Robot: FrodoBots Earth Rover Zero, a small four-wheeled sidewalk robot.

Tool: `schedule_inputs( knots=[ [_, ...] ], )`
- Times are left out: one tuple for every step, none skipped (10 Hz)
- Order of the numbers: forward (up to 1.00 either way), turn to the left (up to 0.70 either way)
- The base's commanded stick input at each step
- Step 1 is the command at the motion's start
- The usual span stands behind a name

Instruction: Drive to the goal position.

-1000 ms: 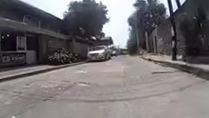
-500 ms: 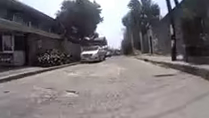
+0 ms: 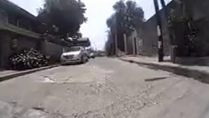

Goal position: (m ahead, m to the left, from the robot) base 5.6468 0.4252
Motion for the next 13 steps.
schedule_inputs(
  knots=[
    [1.00, -0.13],
    [1.00, -0.13],
    [1.00, -0.13],
    [1.00, -0.13],
    [1.00, -0.13],
    [1.00, -0.13],
    [1.00, -0.12],
    [1.00, -0.12],
    [1.00, -0.12],
    [1.00, -0.11],
    [1.00, -0.11],
    [1.00, -0.11],
    [1.00, -0.11]
  ],
)
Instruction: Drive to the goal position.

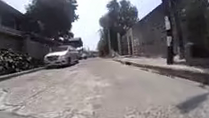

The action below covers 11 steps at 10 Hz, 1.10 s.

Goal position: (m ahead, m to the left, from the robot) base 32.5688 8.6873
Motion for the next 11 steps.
schedule_inputs(
  knots=[
    [1.00, -0.11],
    [1.00, -0.11],
    [1.00, -0.11],
    [1.00, -0.11],
    [1.00, -0.11],
    [1.00, -0.11],
    [1.00, -0.11],
    [1.00, -0.11],
    [1.00, -0.11],
    [1.00, -0.11],
    [1.00, -0.11]
  ],
)
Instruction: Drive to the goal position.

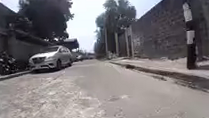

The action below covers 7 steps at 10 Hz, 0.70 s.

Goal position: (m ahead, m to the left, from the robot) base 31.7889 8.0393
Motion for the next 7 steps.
schedule_inputs(
  knots=[
    [1.00, -0.11],
    [1.00, -0.11],
    [1.00, -0.11],
    [1.00, -0.11],
    [1.00, -0.11],
    [1.00, -0.11],
    [1.00, -0.11]
  ],
)
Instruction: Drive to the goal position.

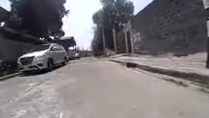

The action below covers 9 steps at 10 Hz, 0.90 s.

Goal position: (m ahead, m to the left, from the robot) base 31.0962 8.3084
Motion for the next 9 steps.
schedule_inputs(
  knots=[
    [1.00, -0.11],
    [1.00, -0.11],
    [1.00, -0.11],
    [1.00, -0.11],
    [1.00, -0.11],
    [1.00, -0.11],
    [1.00, -0.11],
    [1.00, -0.11],
    [1.00, -0.11]
  ],
)
